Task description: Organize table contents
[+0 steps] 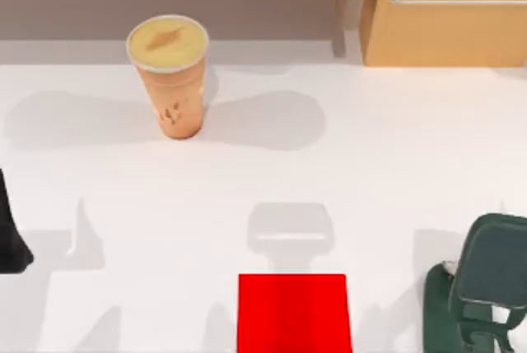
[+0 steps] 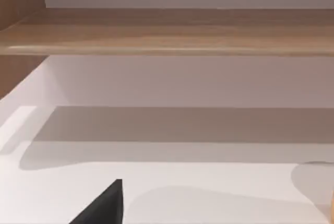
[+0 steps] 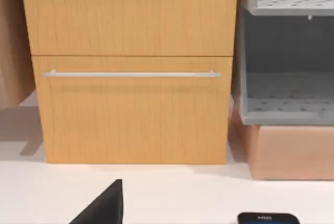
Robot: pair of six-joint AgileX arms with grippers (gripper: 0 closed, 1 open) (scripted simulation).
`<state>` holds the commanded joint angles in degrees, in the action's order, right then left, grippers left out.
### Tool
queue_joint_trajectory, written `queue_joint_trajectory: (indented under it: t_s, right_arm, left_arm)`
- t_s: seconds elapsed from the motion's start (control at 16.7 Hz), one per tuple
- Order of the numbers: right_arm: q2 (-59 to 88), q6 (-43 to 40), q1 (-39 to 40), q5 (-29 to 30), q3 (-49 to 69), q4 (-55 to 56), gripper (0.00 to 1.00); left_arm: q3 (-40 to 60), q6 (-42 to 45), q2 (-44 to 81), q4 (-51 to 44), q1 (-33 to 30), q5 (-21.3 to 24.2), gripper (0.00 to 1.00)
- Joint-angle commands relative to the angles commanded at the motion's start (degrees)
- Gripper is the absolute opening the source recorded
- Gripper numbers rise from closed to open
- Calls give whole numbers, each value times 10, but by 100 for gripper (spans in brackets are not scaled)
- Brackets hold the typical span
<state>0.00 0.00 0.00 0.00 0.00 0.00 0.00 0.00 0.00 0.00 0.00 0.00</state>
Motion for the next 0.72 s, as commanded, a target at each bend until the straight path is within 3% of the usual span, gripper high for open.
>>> queue_joint_trajectory:
  t_s: [0.36,0.72]
  right_arm:
    - [31,-58,4,-8,40,-22,100]
    - [188,-283,-37,-21,182,-150,100]
  left_arm:
    - [0,0,0,0,0,0,100]
    - [0,0,0,0,0,0,100]
